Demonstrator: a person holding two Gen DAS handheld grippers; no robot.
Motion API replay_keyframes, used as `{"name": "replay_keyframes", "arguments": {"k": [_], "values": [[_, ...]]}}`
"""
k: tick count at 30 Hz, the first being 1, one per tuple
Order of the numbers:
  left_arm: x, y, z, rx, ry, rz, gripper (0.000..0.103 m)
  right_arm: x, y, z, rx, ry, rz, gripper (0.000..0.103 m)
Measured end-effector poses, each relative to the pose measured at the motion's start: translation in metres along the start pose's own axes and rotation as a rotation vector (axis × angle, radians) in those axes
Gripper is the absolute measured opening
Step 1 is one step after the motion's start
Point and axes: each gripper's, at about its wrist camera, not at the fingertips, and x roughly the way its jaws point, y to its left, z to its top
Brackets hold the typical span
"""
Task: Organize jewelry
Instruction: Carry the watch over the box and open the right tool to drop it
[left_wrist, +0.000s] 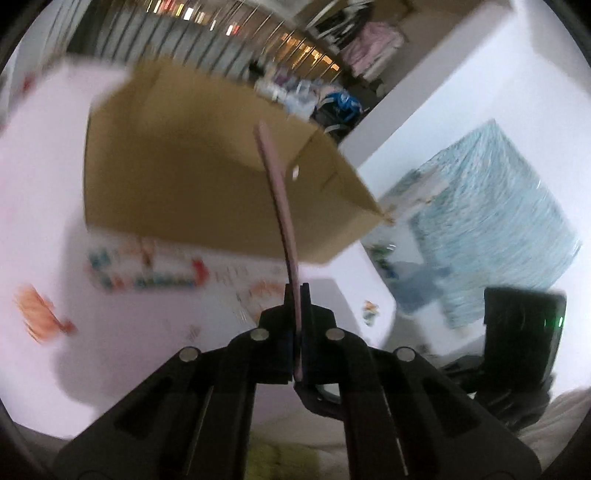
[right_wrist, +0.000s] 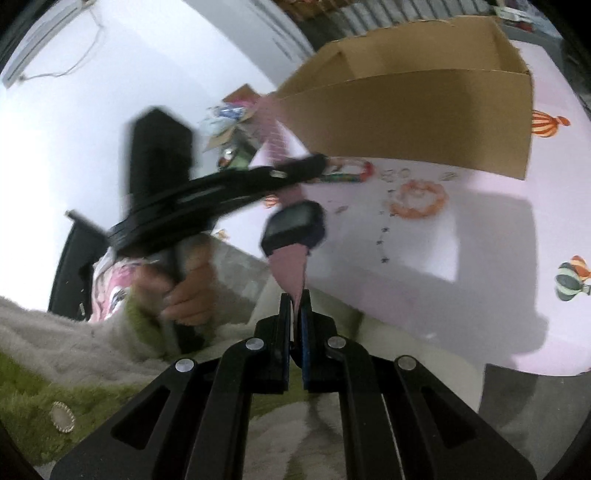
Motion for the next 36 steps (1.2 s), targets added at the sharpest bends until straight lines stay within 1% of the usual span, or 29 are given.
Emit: {"name": "replay_keyframes", "arguments": {"k": [1, 2, 4, 6, 7, 8, 11, 13, 15, 16, 19, 20, 22, 24, 25, 26, 27, 29, 32, 34, 35, 36], "values": [[-0.008, -0.011, 0.007, 0.042, -0.032, 0.018, 0.002, -0.003, 0.001, 0.004, -0.015, -0.008, -0.009, 0.005], [-0.017, -0.013, 0.014, 0.068, -0.056, 0.026, 0.002, -0.009, 0.006, 0.013, -0.050, -0.023, -0.033, 0.005], [-0.034, -0.031, 0.036, 0.145, -0.122, 0.043, 0.002, -0.020, 0.014, 0.030, -0.112, -0.049, -0.065, 0.005], [-0.042, -0.042, 0.059, 0.197, -0.159, 0.056, 0.002, -0.031, 0.024, 0.056, -0.193, -0.077, -0.113, 0.005], [-0.044, -0.047, 0.076, 0.219, -0.174, 0.072, 0.002, -0.034, 0.028, 0.070, -0.229, -0.087, -0.132, 0.005], [-0.037, -0.051, 0.088, 0.225, -0.177, 0.085, 0.002, -0.037, 0.030, 0.080, -0.256, -0.093, -0.144, 0.005], [-0.026, -0.042, 0.132, 0.222, -0.183, 0.116, 0.002, -0.039, 0.029, 0.123, -0.320, -0.102, -0.187, 0.005], [-0.002, -0.032, 0.164, 0.199, -0.159, 0.143, 0.002, -0.032, 0.021, 0.154, -0.330, -0.083, -0.200, 0.005], [0.019, -0.018, 0.186, 0.185, -0.133, 0.180, 0.002, -0.019, 0.005, 0.185, -0.329, -0.046, -0.220, 0.005], [0.031, -0.011, 0.192, 0.182, -0.121, 0.197, 0.002, -0.010, -0.005, 0.201, -0.322, -0.021, -0.227, 0.005], [0.071, 0.018, 0.216, 0.160, -0.045, 0.277, 0.002, 0.017, -0.027, 0.236, -0.295, 0.051, -0.246, 0.005], [0.079, 0.028, 0.221, 0.154, -0.022, 0.296, 0.002, 0.030, -0.037, 0.249, -0.288, 0.089, -0.258, 0.005], [0.098, 0.044, 0.235, 0.138, 0.037, 0.340, 0.003, 0.048, -0.052, 0.265, -0.275, 0.143, -0.277, 0.005], [0.107, 0.060, 0.237, 0.120, 0.077, 0.364, 0.003, 0.070, -0.067, 0.282, -0.269, 0.216, -0.302, 0.005], [0.114, 0.066, 0.241, 0.108, 0.105, 0.384, 0.008, 0.079, -0.073, 0.289, -0.272, 0.239, -0.326, 0.005], [0.116, 0.074, 0.239, 0.104, 0.120, 0.394, 0.016, 0.087, -0.075, 0.293, -0.276, 0.262, -0.341, 0.005], [0.117, 0.076, 0.239, 0.103, 0.130, 0.407, 0.021, 0.097, -0.080, 0.297, -0.288, 0.305, -0.354, 0.005], [0.115, 0.080, 0.231, 0.103, 0.142, 0.434, 0.050, 0.109, -0.088, 0.297, -0.307, 0.344, -0.422, 0.005], [0.112, 0.084, 0.230, 0.106, 0.142, 0.442, 0.060, 0.124, -0.098, 0.303, -0.305, 0.413, -0.460, 0.005], [0.109, 0.084, 0.227, 0.100, 0.136, 0.447, 0.061, 0.126, -0.104, 0.307, -0.308, 0.414, -0.516, 0.009], [0.105, 0.086, 0.226, 0.091, 0.126, 0.446, 0.061, 0.125, -0.103, 0.308, -0.306, 0.410, -0.516, 0.012], [0.101, 0.086, 0.225, 0.083, 0.116, 0.443, 0.062, 0.121, -0.102, 0.310, -0.309, 0.391, -0.527, 0.021]]}}
